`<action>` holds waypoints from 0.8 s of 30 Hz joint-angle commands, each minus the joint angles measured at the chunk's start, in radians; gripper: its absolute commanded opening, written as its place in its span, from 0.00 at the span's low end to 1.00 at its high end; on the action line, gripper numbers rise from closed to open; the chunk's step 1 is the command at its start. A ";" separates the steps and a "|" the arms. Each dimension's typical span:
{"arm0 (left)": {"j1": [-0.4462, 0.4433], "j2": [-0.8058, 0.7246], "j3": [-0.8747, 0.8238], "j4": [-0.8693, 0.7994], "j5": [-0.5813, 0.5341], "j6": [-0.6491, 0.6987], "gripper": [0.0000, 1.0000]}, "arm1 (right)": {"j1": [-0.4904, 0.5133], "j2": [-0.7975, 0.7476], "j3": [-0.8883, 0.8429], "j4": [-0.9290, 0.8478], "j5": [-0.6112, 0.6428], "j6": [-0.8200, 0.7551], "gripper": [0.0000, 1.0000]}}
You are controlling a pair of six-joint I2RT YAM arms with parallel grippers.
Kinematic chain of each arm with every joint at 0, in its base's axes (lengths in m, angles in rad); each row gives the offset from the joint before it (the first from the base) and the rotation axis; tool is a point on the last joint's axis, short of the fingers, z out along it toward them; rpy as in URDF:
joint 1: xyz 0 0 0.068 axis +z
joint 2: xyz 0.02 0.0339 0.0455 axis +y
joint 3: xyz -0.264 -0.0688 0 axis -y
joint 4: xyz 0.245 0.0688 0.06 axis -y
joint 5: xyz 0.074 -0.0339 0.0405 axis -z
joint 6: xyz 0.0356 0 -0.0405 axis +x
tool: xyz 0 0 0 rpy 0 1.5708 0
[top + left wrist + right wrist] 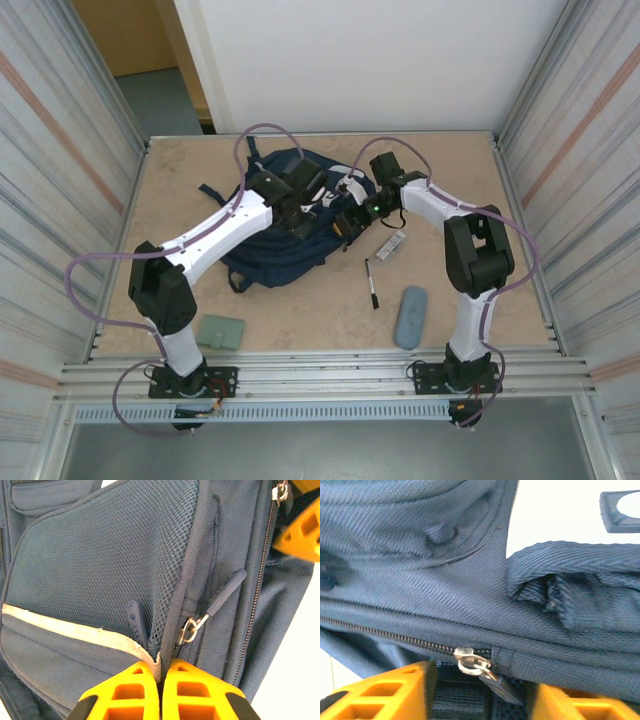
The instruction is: Pack the student bag
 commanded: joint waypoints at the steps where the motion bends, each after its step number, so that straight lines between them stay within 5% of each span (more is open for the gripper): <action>1: 0.000 -0.061 0.058 0.046 0.007 0.050 0.00 | -0.001 0.014 0.031 -0.047 -0.058 -0.044 0.32; 7: 0.003 -0.034 0.060 0.058 0.004 0.045 0.00 | 0.008 -0.042 -0.001 -0.057 -0.040 -0.027 0.18; 24: 0.029 0.001 0.068 0.073 0.067 -0.004 0.00 | 0.083 -0.159 -0.085 -0.111 0.082 -0.027 0.01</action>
